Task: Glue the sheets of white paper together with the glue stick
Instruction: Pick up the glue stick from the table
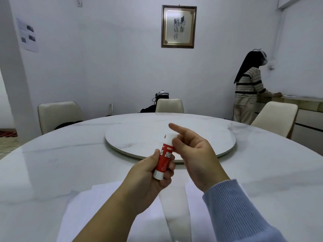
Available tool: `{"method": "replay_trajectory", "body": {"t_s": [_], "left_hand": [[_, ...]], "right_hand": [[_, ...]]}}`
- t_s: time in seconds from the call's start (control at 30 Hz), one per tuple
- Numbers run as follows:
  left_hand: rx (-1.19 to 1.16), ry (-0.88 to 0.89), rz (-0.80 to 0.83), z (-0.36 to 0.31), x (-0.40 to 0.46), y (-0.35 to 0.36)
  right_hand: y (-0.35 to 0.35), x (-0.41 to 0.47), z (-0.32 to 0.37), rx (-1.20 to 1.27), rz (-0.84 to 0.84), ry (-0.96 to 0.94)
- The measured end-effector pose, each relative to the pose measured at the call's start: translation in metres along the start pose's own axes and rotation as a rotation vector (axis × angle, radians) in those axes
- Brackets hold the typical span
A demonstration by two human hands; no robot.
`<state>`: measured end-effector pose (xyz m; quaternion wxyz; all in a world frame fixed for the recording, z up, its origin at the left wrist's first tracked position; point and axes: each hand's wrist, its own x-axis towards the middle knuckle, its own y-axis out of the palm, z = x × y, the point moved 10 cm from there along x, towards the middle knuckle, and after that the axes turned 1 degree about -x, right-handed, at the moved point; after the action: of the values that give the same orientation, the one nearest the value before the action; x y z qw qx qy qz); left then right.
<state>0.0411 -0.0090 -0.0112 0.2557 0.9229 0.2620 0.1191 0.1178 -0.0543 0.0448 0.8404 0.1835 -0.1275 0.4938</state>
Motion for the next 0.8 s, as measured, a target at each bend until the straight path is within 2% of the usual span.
{"method": "replay_trajectory", "body": {"t_s": [0.13,0.27,0.37,0.5,0.7,0.8], "left_hand": [[-0.065,-0.008,-0.059,0.001,0.004,-0.008],[-0.045,-0.041,-0.104,0.005,0.005,-0.016],[-0.104,-0.09,-0.091,0.008,0.005,-0.018],[-0.173,-0.101,-0.094,0.009,0.006,-0.019],[-0.108,-0.094,-0.114,0.01,0.005,-0.021],[-0.131,-0.117,-0.115,0.012,0.006,-0.022]], "right_hand": [[0.003,0.001,-0.007,-0.017,-0.022,0.026],[-0.008,0.001,-0.009,-0.089,-0.118,0.002],[-0.005,0.0,-0.012,0.011,-0.069,0.051],[0.004,-0.001,-0.024,0.018,-0.041,0.11],[-0.002,0.0,-0.019,-0.015,-0.107,0.048],[-0.001,-0.001,-0.02,0.034,-0.08,0.066]]}}
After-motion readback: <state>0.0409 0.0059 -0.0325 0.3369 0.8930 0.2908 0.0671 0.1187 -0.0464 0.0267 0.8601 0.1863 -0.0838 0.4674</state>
